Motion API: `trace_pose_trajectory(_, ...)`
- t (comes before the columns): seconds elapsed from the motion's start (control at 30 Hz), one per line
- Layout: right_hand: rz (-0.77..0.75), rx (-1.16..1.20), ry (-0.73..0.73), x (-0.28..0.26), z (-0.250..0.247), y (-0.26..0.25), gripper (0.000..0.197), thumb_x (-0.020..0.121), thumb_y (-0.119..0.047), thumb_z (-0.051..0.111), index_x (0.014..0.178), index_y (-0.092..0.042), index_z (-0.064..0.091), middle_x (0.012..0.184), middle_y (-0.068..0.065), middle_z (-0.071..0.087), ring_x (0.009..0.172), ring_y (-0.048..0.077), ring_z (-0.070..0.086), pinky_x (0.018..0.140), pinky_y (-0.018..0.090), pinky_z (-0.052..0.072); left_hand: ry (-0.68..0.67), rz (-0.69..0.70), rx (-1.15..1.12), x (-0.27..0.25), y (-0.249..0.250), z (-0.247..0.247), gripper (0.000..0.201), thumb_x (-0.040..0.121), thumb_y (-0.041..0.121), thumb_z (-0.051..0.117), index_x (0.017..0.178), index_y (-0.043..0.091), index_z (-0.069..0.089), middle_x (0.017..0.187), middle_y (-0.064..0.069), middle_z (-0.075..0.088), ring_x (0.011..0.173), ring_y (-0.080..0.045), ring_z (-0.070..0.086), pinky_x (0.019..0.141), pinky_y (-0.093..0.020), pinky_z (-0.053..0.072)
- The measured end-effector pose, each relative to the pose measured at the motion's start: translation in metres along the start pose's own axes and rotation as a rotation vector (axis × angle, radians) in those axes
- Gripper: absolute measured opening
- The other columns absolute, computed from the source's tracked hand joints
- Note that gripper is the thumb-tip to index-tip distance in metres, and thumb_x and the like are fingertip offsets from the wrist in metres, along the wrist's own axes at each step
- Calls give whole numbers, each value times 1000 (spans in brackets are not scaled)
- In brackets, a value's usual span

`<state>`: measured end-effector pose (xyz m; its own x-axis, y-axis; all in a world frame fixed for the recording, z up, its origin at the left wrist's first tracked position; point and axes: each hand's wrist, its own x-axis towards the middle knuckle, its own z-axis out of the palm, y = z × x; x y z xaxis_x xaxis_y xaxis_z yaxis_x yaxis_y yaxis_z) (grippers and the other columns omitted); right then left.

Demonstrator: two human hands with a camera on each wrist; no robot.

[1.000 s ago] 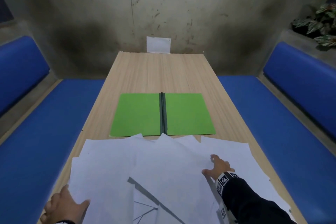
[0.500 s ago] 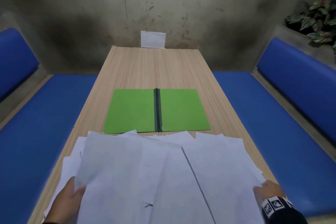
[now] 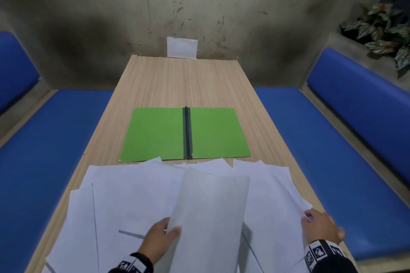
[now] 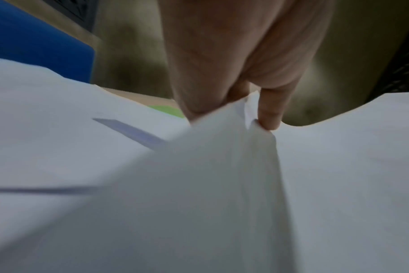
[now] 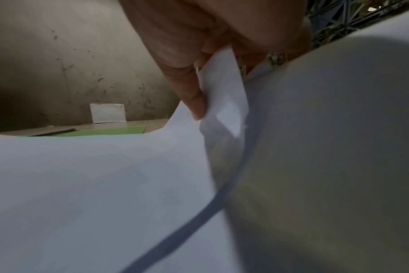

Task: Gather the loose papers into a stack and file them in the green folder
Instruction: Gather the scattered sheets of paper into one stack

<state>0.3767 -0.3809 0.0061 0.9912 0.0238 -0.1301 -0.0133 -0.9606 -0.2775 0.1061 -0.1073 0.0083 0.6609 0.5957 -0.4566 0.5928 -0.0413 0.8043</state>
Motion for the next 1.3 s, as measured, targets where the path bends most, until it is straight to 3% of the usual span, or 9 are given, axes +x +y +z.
trace_pose_trajectory(0.1, -11, 33, 10, -8, -3, -6, 22, 88, -12, 51, 103, -19, 66, 118, 8, 64, 134, 20, 37, 110, 39, 12, -72, -23, 63, 5, 1, 16, 16, 86, 21, 58, 100, 27, 53, 96, 6, 62, 96, -14, 59, 73, -15, 42)
trace_pose_trajectory(0.3, -72, 52, 41, -18, -3, -10, 29, 88, -5, 51, 113, -15, 61, 125, 11, 61, 133, 23, 40, 112, 38, 14, -181, -117, -104, 4, 3, 33, 46, 66, 30, 68, 110, 17, 60, 110, -2, 67, 105, -18, 63, 86, -23, 46)
trace_pose_trajectory(0.4, 48, 221, -172, -18, -3, -12, 40, 88, -2, 48, 127, -8, 50, 124, 18, 60, 116, 35, 52, 101, 40, 39, -198, -165, -235, 3, 3, 32, 55, 55, 32, 67, 108, 17, 62, 107, -2, 70, 100, -18, 64, 87, -29, 49)
trace_pose_trajectory(0.53, 177, 279, -506, -21, 3, -15, 63, 87, -16, 52, 143, -3, 27, 152, 12, 29, 139, 29, 31, 113, 38, 28, -149, -213, -402, 2, 3, 25, 39, 63, 26, 67, 100, 13, 65, 99, -6, 71, 93, -21, 65, 72, -28, 49)
trace_pose_trajectory(0.77, 19, 356, -700, -37, 39, -41, 38, 74, -16, 65, 104, 6, 63, 116, 21, 65, 105, 28, 61, 84, 29, 44, -172, -214, -549, 0, 5, 24, 36, 77, 14, 70, 111, 4, 63, 107, -16, 70, 100, -32, 64, 79, -36, 50)
trace_pose_trajectory(0.9, 10, 547, -795, -57, 50, -60, 65, 53, -32, 84, 106, -4, 59, 110, 15, 67, 100, 31, 64, 92, 44, 51, -183, -221, -576, 3, 3, 22, 32, 87, 11, 60, 118, 4, 59, 111, -18, 69, 101, -35, 65, 79, -38, 52)
trace_pose_trajectory(1.07, 6, 652, -841, -68, 60, -68, 123, 42, -88, 55, 139, -13, 40, 143, 6, 47, 129, 24, 46, 111, 39, 35, -55, -127, -359, 4, -6, 21, 54, 75, 19, 68, 126, 8, 52, 115, -10, 66, 105, -28, 61, 98, -41, 46)
trace_pose_trajectory(1.2, 17, 776, -908, -97, 13, -102, 79, 83, -68, 31, 142, -15, 33, 148, 5, 38, 140, 22, 29, 115, 35, 19, 73, -17, -226, -1, -1, 12, 59, 84, 4, 58, 133, 21, 31, 128, -6, 53, 111, -26, 54, 92, -33, 44)
trace_pose_trajectory(1.3, -71, 805, -888, -95, 12, -108, 71, 68, -56, 68, 124, -13, 55, 116, 3, 63, 115, 25, 55, 87, 27, 48, 144, 112, -230, -2, 8, 2, 92, 82, 2, 62, 146, 35, 4, 147, 8, 29, 133, -19, 37, 110, -35, 31)
